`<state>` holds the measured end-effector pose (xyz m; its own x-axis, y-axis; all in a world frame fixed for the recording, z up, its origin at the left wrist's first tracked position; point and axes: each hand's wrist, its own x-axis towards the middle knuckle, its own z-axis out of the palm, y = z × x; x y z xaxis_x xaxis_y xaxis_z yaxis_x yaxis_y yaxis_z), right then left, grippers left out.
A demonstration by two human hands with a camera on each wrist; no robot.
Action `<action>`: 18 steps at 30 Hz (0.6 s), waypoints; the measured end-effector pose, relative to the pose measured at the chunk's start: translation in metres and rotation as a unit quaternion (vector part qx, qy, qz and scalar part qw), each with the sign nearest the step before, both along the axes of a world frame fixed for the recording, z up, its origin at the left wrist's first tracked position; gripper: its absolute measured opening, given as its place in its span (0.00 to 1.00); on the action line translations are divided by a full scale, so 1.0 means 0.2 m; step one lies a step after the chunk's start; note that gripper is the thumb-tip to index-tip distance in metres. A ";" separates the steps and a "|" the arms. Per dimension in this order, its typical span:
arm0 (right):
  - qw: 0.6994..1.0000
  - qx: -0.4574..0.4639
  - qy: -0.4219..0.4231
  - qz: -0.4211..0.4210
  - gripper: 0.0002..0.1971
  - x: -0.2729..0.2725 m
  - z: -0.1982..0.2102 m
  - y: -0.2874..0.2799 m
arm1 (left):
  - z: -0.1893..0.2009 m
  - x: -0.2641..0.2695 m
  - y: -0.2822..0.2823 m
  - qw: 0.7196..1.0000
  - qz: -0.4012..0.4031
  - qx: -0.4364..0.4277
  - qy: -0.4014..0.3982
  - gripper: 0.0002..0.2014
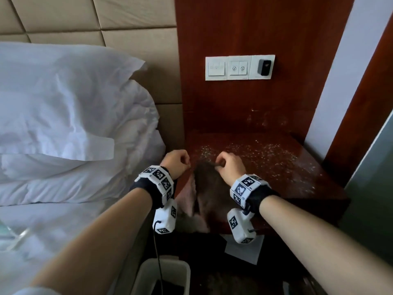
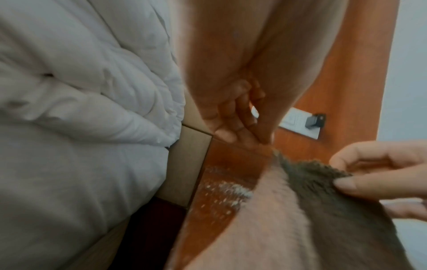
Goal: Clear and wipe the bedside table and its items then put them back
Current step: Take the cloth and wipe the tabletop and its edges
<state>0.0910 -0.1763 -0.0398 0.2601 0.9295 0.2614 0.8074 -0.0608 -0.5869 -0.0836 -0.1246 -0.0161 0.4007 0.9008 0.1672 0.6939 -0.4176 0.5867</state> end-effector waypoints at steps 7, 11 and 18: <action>0.982 -0.111 -0.149 -0.041 0.11 0.03 -0.13 0.06 | -0.21 -0.01 0.03 0.986 -0.098 -0.098 0.096 0.13; 0.981 -0.092 -0.166 0.036 0.12 0.02 -0.13 0.02 | -0.21 0.00 0.01 0.973 -0.089 -0.016 0.211 0.15; 0.963 -0.147 -0.179 0.139 0.22 0.01 -0.15 -0.14 | -0.24 -0.01 -0.10 0.978 -0.019 0.011 0.210 0.14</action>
